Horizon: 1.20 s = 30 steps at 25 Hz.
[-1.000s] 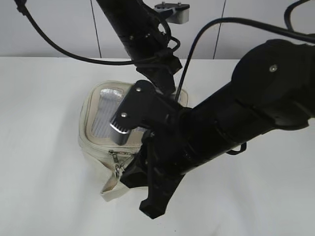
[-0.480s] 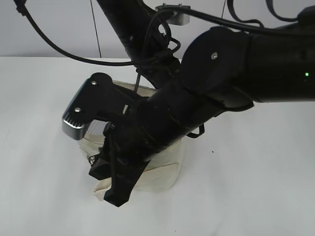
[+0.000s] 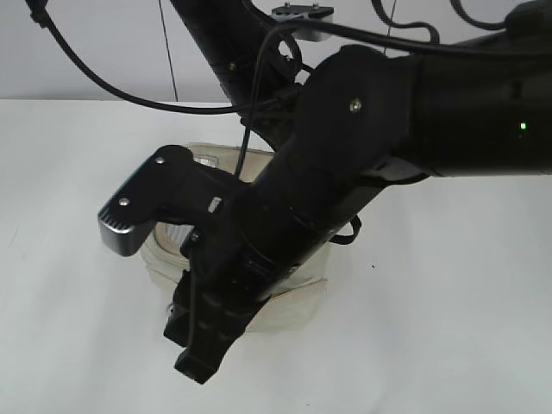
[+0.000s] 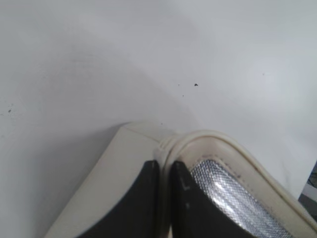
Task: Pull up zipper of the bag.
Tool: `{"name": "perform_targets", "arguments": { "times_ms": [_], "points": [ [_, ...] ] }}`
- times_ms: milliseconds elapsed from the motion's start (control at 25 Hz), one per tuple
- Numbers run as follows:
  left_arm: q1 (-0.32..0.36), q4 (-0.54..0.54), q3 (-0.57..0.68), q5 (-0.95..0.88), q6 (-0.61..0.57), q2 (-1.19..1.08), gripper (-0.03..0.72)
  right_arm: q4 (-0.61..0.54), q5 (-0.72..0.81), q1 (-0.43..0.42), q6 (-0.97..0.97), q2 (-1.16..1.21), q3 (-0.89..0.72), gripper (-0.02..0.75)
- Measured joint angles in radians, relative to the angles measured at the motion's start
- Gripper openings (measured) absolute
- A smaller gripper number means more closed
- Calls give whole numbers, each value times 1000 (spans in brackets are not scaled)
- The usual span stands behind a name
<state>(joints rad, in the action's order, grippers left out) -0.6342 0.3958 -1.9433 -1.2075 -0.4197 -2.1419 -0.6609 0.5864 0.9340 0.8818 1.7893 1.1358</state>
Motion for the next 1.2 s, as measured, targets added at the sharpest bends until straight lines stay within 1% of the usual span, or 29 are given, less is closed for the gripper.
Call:
{"name": "perform_targets", "arguments": {
  "times_ms": [200,280,320,440,560,680,760,800,920,1040,1160,1200],
  "points": [
    [0,1,0,11,9,0,48,172,29,10,-285,-46,0,370],
    [0,-2,0,11,9,1,64,212,36,10,-337,-72,0,424],
    [0,-5,0,9,10,2,74,222,42,10,-356,-88,0,435],
    [0,-16,0,8,11,12,123,237,64,3,-411,-132,1,454],
    [0,-37,-2,9,14,45,195,254,115,-24,-490,-164,1,456],
    [-1,-74,-4,6,16,88,279,300,158,-73,-570,-188,1,456],
    [-1,-122,-5,2,27,110,314,317,167,-120,-610,-204,1,456],
    [-1,-147,-6,-3,42,119,324,319,170,-143,-625,-211,1,456],
    [1,-267,-6,-9,105,144,335,327,182,-227,-672,-234,1,456],
    [13,-368,-6,-10,189,168,337,350,184,-312,-716,-254,1,456],
    [44,-406,-6,-13,243,206,337,422,195,-389,-793,-268,1,456],
    [58,-404,-6,-13,253,225,337,449,203,-407,-815,-271,2,456]
  ]
}}
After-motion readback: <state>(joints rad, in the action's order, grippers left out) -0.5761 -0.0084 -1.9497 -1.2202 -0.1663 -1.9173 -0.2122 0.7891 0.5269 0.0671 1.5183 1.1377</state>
